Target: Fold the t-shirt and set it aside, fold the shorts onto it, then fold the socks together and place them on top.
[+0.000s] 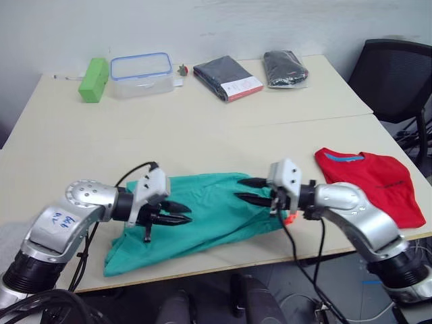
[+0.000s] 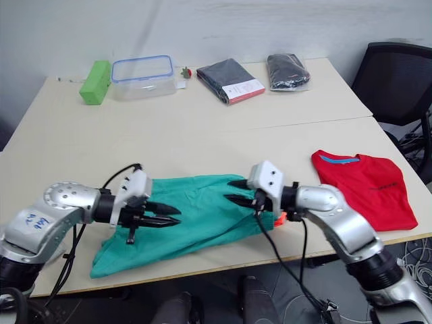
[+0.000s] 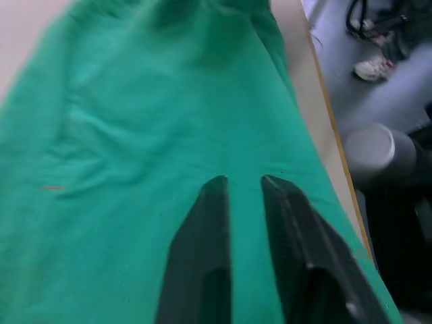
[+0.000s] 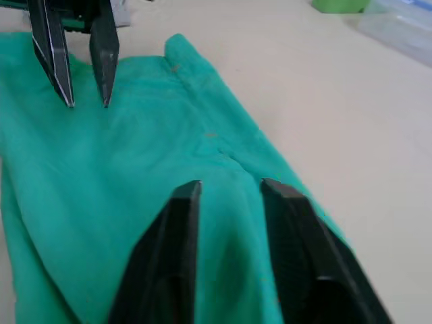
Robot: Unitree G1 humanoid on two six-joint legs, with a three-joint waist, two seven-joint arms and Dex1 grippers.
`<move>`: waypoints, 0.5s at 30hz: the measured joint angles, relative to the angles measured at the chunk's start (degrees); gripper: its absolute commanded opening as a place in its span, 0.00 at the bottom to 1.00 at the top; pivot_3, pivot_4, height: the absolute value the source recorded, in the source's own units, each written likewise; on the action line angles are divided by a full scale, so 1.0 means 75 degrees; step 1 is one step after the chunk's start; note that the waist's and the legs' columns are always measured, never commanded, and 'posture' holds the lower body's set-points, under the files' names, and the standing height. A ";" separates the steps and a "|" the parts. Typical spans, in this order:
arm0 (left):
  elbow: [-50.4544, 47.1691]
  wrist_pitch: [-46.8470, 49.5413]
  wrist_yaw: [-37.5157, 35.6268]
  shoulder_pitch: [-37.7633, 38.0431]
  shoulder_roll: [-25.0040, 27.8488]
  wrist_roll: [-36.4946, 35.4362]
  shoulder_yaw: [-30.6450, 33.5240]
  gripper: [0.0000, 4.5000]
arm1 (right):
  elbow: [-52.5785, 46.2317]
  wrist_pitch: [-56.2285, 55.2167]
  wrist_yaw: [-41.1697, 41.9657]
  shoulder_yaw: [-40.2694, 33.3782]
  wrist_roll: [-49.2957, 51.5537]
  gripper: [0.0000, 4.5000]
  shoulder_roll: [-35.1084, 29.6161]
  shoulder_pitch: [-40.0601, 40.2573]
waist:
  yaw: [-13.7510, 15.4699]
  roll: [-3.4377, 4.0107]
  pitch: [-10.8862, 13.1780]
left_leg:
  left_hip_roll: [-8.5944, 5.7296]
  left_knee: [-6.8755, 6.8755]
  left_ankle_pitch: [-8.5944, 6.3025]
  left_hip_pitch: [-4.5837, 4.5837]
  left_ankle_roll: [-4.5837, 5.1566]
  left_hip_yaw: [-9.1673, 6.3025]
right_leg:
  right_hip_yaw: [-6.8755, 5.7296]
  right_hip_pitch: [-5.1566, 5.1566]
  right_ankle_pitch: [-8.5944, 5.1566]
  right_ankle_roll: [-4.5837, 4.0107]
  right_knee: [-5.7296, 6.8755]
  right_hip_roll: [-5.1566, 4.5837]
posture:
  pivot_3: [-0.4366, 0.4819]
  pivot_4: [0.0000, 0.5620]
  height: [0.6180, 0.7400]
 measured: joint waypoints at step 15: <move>0.3234 -0.2220 0.0857 -0.0359 -0.0911 0.1540 -0.0166 0.00 | 0.1247 0.0284 -0.0347 -0.0359 -0.2034 0.01 0.0340 0.0166 | 0.0005 -0.0014 -0.0032 | -0.0004 0.0006 -0.0006 0.0026 0.0077 0.0011 | -0.0011 0.0023 0.0004 -0.0012 0.0015 -0.0095 | 0.48 0.27 1.00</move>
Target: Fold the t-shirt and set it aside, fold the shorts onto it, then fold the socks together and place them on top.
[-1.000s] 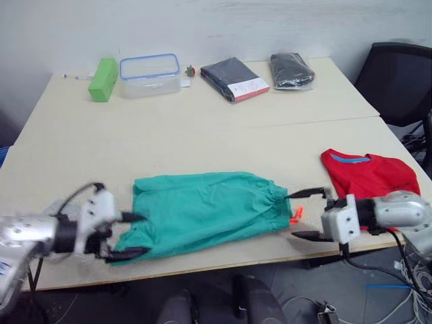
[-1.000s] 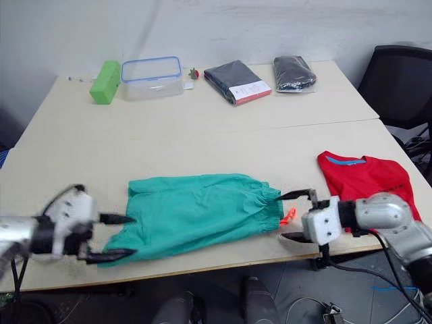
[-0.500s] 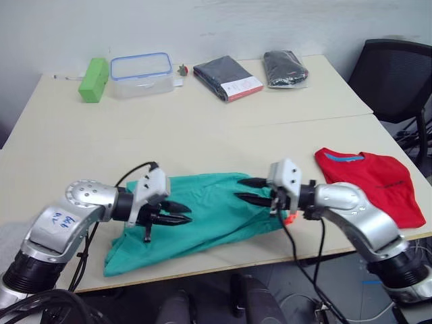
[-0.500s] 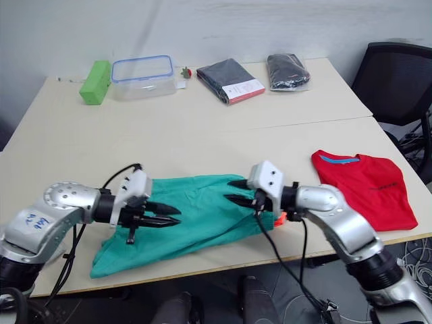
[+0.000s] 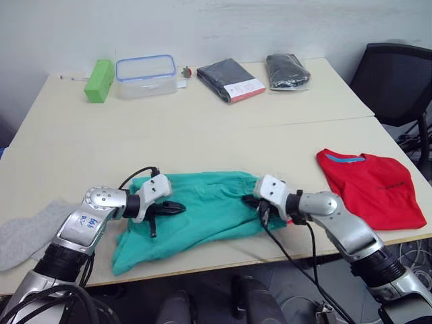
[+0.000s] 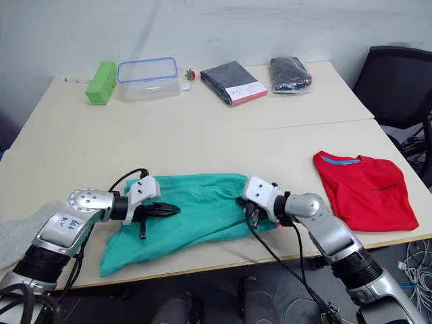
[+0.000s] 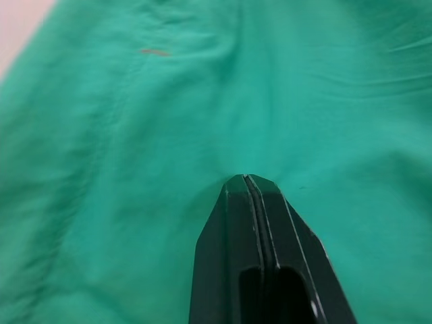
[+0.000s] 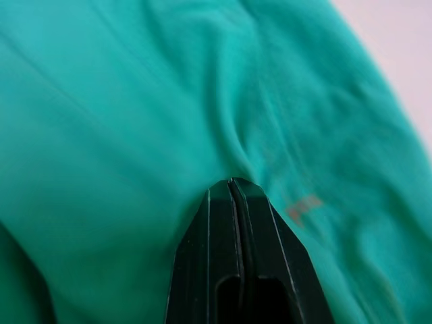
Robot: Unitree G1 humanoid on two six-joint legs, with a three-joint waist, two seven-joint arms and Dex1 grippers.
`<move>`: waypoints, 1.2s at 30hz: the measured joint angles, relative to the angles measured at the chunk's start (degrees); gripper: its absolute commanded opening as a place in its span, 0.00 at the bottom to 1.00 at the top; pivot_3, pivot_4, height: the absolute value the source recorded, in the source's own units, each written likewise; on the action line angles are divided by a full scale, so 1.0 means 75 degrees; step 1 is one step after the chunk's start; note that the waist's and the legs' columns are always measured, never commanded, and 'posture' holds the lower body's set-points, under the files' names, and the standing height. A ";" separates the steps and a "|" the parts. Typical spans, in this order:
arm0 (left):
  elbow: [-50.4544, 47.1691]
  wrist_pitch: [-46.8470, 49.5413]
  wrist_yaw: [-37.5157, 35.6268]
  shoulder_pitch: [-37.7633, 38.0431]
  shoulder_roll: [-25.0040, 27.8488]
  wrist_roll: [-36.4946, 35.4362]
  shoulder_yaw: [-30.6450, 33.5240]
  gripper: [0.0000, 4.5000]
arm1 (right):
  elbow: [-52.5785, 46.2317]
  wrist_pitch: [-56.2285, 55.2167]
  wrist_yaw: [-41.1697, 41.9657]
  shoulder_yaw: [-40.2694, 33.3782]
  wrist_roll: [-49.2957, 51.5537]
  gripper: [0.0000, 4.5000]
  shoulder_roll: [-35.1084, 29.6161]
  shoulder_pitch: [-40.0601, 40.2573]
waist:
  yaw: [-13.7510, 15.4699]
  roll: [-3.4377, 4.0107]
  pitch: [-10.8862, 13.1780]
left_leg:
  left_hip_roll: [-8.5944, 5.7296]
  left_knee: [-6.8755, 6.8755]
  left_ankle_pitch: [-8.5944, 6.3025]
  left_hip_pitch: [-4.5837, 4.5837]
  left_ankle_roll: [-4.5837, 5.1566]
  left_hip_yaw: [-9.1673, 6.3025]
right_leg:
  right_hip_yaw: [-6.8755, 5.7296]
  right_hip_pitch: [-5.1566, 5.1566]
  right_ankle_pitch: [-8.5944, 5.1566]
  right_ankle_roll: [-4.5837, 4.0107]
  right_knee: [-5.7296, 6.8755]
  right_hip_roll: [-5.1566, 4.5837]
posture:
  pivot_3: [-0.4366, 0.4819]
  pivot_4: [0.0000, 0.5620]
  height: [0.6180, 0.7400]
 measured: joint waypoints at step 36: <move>0.1792 -0.0159 0.0582 -0.1688 -0.0368 0.0775 -0.0368 0.00 | -0.1135 -0.1276 0.1523 -0.0035 -0.0914 0.01 -0.1050 0.1140 | -0.0014 -0.0032 -0.0032 | 0.0011 -0.0035 -0.0010 0.0003 0.0002 -0.0010 | -0.0007 0.0010 0.0000 0.0006 -0.0055 0.0019 | 0.48 0.27 1.00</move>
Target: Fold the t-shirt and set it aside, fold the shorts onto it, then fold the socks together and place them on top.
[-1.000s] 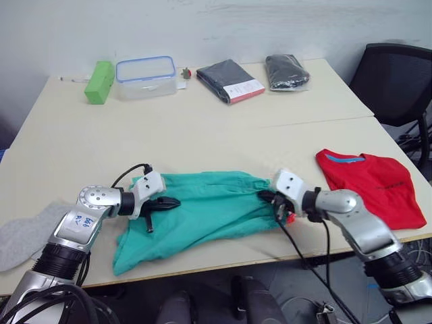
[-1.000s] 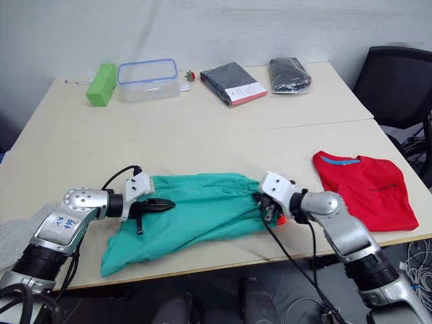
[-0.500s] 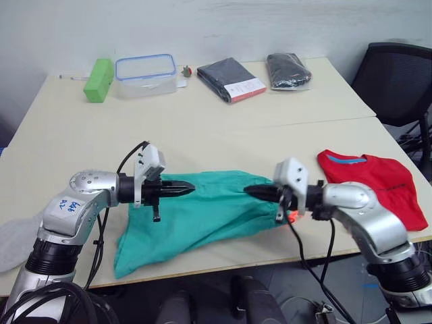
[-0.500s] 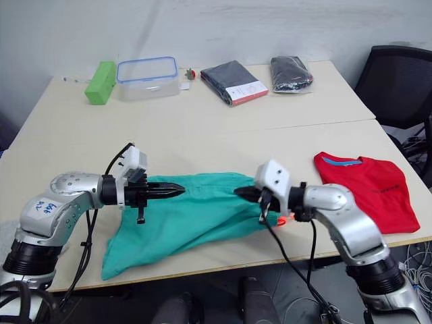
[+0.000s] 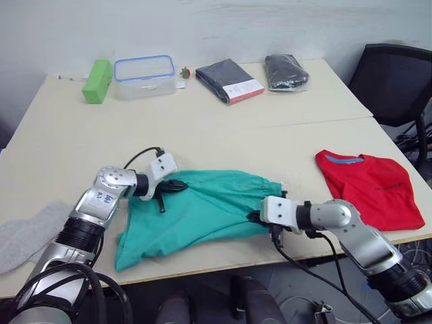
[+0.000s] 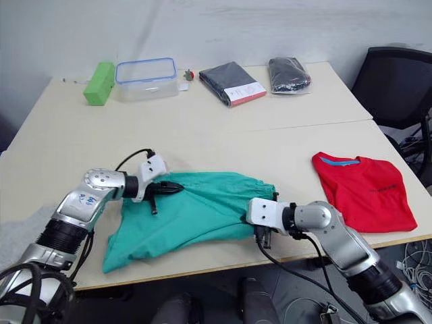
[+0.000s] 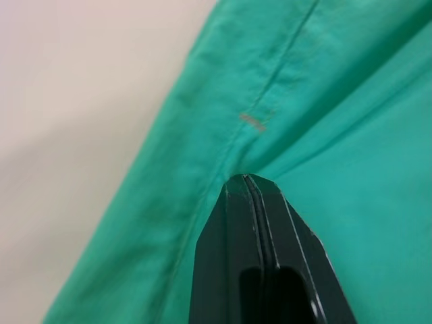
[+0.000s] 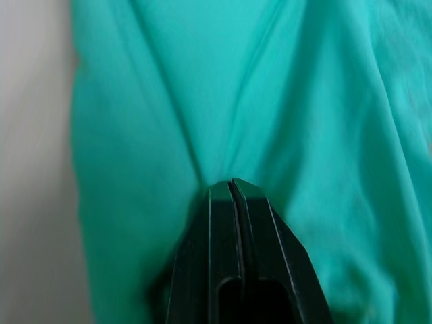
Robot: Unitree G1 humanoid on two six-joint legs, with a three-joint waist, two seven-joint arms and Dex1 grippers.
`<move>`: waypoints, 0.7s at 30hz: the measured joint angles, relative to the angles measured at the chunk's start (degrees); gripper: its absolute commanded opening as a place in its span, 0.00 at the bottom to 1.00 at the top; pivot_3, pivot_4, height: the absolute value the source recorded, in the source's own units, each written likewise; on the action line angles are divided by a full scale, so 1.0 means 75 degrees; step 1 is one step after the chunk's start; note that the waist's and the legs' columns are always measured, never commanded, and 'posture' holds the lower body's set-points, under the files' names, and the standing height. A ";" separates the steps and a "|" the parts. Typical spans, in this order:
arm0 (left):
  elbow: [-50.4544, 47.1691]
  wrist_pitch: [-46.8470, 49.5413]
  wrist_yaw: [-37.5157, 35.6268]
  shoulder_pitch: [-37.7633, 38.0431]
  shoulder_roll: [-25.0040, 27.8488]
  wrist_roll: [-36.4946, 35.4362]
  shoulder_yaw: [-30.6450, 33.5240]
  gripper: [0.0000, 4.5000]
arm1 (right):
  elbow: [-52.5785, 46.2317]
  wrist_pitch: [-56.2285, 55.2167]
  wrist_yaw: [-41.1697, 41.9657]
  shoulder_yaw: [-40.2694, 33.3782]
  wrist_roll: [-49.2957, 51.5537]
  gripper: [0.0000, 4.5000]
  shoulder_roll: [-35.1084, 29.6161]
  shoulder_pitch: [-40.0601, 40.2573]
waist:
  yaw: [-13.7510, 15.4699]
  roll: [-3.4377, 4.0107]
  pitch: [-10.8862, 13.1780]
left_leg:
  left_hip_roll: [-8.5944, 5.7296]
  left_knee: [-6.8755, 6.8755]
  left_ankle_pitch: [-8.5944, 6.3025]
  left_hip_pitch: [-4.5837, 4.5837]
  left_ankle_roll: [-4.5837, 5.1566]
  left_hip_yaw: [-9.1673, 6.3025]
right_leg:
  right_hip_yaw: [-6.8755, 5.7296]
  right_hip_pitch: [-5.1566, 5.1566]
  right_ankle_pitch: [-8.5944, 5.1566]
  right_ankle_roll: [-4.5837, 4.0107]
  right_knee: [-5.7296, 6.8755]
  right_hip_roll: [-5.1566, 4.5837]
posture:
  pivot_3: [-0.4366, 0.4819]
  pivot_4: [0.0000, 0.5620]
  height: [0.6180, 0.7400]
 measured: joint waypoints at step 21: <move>-0.2654 0.0863 -0.1470 0.0993 -0.0603 -0.1048 -0.0713 0.00 | -0.3418 0.6309 -0.3051 -0.5227 0.7186 0.50 0.1368 0.3766 | 0.0192 -0.0004 0.0002 | -0.0022 -0.0018 0.0013 -0.0128 0.0005 -0.0024 | -0.0008 -0.0106 0.0013 0.0023 -0.0010 -0.0013 | 0.48 0.27 1.00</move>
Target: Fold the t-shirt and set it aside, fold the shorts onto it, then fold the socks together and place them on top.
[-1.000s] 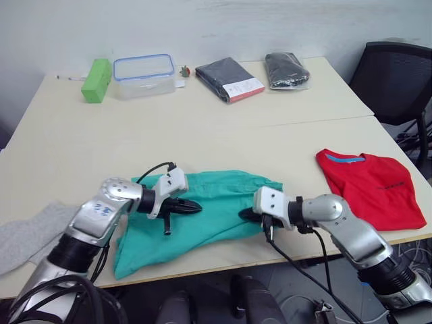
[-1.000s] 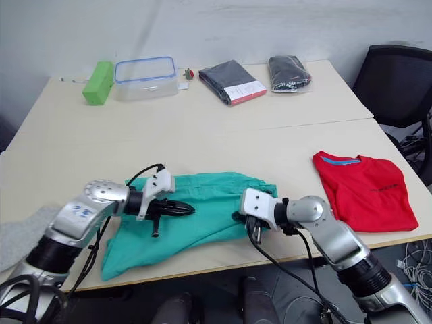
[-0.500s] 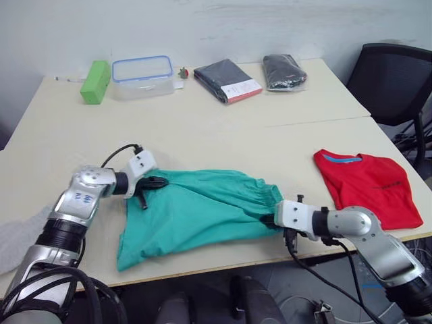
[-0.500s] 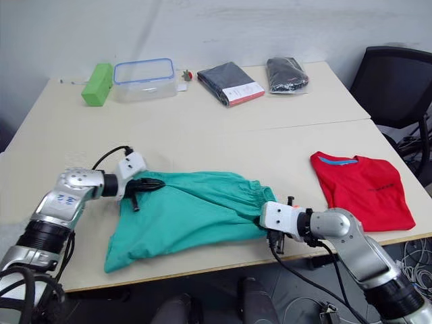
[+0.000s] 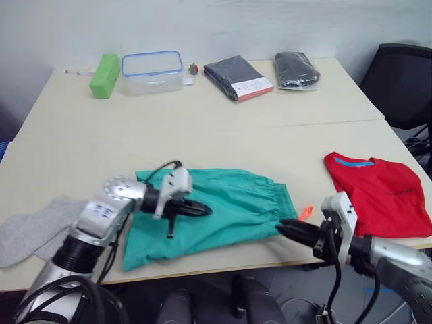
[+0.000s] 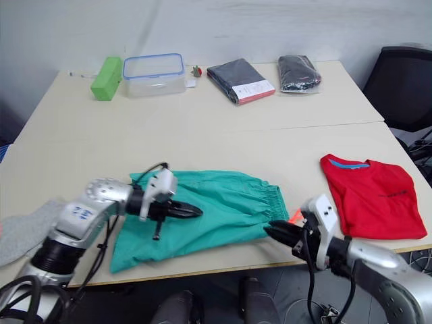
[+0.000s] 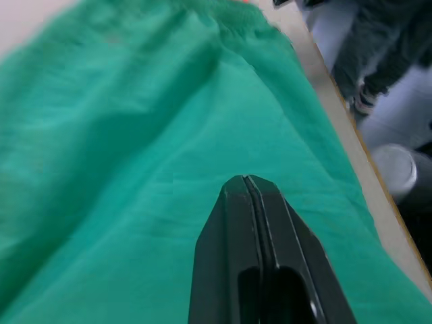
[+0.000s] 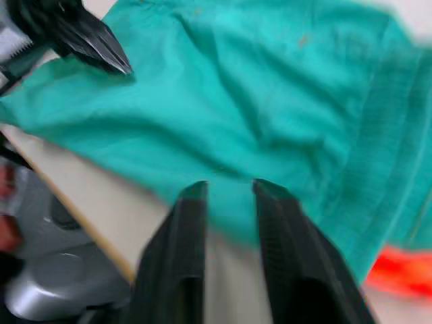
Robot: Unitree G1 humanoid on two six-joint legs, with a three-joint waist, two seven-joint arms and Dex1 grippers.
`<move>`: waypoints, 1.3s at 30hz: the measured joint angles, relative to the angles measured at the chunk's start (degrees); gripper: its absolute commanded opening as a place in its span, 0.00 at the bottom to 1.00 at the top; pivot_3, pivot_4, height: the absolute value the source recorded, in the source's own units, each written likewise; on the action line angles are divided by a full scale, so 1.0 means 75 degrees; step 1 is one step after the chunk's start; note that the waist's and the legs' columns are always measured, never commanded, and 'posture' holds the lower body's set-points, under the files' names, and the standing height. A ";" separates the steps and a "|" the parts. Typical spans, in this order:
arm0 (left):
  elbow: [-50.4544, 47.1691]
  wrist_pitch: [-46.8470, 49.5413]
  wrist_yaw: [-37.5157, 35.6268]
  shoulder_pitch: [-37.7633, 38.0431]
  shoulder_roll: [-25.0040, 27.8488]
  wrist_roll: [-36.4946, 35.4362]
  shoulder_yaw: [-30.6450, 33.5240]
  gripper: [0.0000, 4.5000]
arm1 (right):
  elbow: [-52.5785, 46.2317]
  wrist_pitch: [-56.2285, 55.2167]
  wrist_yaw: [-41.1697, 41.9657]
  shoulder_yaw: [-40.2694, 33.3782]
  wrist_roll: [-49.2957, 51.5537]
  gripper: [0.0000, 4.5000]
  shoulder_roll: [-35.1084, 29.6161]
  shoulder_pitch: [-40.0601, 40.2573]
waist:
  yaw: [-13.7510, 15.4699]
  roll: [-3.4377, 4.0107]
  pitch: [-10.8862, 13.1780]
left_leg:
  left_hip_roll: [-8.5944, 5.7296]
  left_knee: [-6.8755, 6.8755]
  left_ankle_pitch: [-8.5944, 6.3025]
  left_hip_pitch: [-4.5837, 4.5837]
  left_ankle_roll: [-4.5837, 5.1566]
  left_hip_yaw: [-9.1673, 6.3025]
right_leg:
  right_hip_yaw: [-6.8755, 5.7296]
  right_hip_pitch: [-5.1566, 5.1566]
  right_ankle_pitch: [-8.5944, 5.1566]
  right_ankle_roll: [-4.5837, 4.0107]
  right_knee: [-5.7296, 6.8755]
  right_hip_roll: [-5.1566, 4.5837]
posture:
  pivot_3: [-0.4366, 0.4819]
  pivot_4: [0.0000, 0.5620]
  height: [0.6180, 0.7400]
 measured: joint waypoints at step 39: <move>0.0906 -0.1164 0.0802 0.0016 -0.0429 0.1162 0.0282 0.00 | 0.4029 -0.0590 -0.4149 0.1190 0.2695 0.10 0.2233 -0.3036 | -0.0203 -0.0010 -0.0015 | 0.0014 -0.0042 0.0021 0.0085 0.0031 0.0003 | 0.0049 0.0108 0.0011 -0.0052 -0.0087 -0.0019 | 0.48 0.27 1.00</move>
